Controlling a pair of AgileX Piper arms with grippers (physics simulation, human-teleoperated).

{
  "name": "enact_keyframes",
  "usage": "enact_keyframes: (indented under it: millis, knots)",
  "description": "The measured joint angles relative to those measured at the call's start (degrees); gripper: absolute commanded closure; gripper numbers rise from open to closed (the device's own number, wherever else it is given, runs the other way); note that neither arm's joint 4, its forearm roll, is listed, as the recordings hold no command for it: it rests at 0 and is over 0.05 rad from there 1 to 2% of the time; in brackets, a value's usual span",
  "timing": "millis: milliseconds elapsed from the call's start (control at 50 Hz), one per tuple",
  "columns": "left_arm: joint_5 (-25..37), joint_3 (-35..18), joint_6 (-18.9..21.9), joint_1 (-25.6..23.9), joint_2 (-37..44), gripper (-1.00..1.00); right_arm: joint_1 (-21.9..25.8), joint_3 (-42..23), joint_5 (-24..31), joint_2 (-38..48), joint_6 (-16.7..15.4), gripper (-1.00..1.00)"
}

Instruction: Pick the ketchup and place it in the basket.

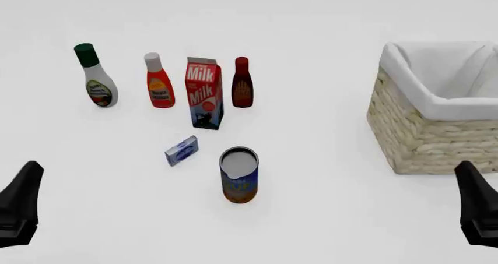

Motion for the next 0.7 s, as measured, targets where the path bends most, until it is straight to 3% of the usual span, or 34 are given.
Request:
enact_keyframes:
  millis: [220,380,700]
  knots:
    - [0.1,-0.4,0.2,0.6,0.5,-1.00,0.1,-0.2,0.1,0.1,-0.4,-1.00]
    - [-1.6,-1.9,0.6,1.4,5.5,-1.00,0.0,-0.2,0.1,0.1,-0.7,-1.00]
    - [-1.3,-11.3,0.8,-0.5,18.3,-1.00,0.0,-0.3,0.2,0.1,-1.0,-1.00]
